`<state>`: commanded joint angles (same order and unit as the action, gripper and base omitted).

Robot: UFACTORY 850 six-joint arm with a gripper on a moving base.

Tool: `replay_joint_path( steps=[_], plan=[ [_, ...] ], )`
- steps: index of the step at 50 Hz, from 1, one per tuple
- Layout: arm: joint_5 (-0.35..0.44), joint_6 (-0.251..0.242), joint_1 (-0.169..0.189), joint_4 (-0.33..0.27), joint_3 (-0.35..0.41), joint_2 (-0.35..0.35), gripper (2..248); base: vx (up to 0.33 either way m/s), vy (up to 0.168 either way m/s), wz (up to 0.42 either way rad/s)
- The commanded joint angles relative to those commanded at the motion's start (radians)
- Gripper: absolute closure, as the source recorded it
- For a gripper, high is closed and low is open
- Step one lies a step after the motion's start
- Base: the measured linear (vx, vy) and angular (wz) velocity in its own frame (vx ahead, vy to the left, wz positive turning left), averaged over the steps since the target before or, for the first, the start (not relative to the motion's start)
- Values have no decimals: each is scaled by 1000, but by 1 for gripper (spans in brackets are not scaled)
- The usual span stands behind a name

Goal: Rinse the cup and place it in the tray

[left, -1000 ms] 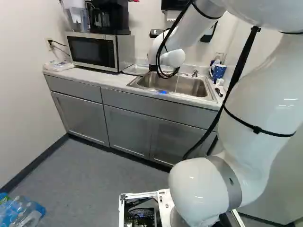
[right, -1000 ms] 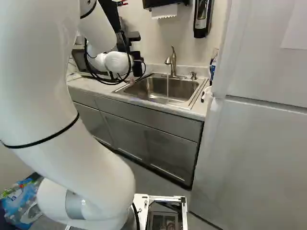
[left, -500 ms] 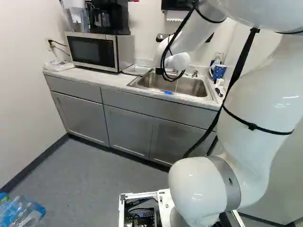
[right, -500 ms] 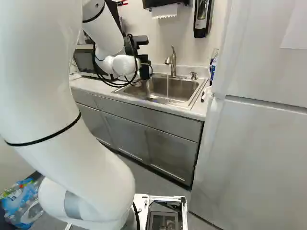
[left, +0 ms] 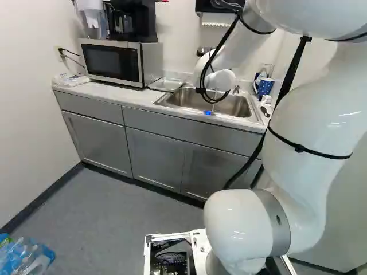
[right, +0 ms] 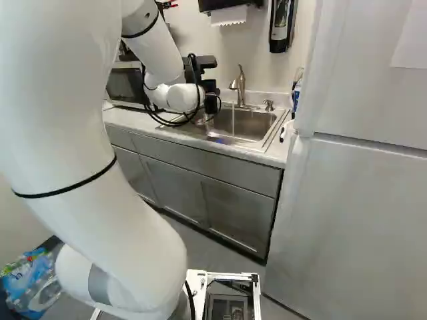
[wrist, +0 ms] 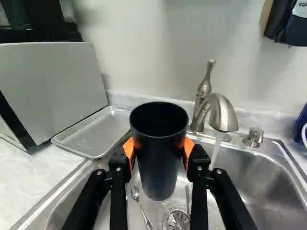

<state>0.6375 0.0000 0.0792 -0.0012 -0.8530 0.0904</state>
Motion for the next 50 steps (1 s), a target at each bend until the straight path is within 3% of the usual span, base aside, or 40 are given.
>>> replay_joint_path(
  steps=[50],
  plan=[
    [0,0,53,0,4,100,131,0,0,0]
  ],
)
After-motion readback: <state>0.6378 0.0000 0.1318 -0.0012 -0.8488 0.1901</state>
